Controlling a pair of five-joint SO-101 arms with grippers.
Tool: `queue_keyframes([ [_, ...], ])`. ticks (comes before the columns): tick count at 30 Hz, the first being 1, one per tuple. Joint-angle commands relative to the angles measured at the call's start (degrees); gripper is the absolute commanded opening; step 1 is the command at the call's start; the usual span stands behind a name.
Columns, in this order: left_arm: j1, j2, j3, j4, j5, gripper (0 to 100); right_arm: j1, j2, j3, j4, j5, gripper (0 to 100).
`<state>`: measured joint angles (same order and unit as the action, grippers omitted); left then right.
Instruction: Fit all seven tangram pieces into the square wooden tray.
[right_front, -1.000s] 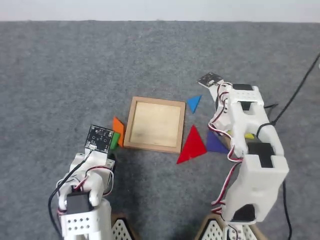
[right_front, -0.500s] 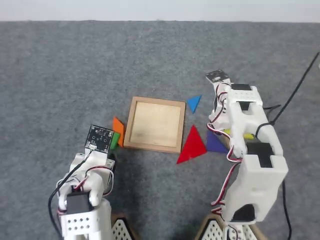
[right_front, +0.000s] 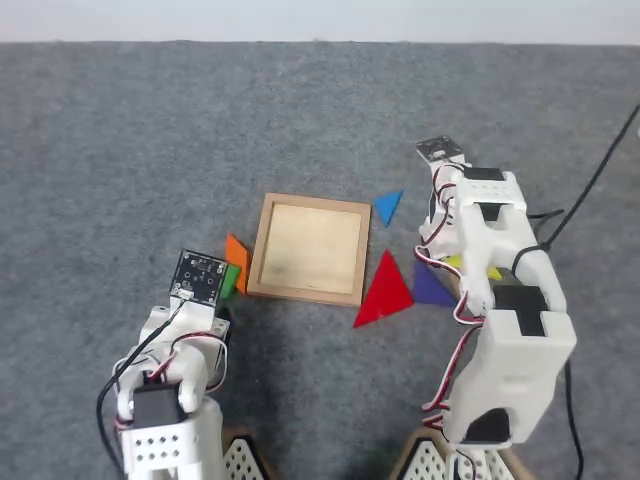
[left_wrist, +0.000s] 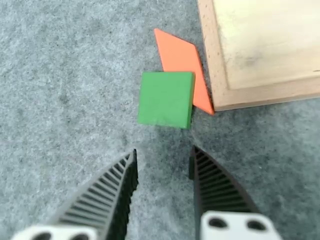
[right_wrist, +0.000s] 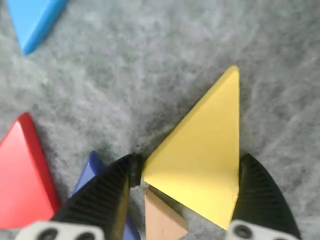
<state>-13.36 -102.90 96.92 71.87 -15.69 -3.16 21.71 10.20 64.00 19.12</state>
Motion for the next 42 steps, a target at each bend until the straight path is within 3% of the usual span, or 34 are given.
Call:
queue_keyframes([
  [1, -0.35, -0.09, -0.40, 0.26, -0.53, 17, -0.31, -5.05, -2.29, 0.40, -0.97, 23.1],
  [10, -0.35, -0.09, -0.40, 0.26, -0.53, 17, -3.82, -14.64, -2.29, 5.41, -0.88, 23.1],
  [20, -0.35, -0.09, -0.40, 0.26, -0.53, 17, -18.51, -15.25, -9.67, 5.93, -0.70, 23.1],
  [27, -0.35, -0.09, -0.40, 0.26, -0.53, 17, -27.30, -5.85, -20.66, 8.57, 11.87, 23.1],
  [35, -0.35, -0.09, -0.40, 0.26, -0.53, 17, -32.92, 5.14, -26.46, 4.26, 18.55, 23.1],
  [42, -0.35, -0.09, -0.40, 0.26, -0.53, 17, -33.45, 9.54, -27.52, 3.91, 22.42, 23.1],
])
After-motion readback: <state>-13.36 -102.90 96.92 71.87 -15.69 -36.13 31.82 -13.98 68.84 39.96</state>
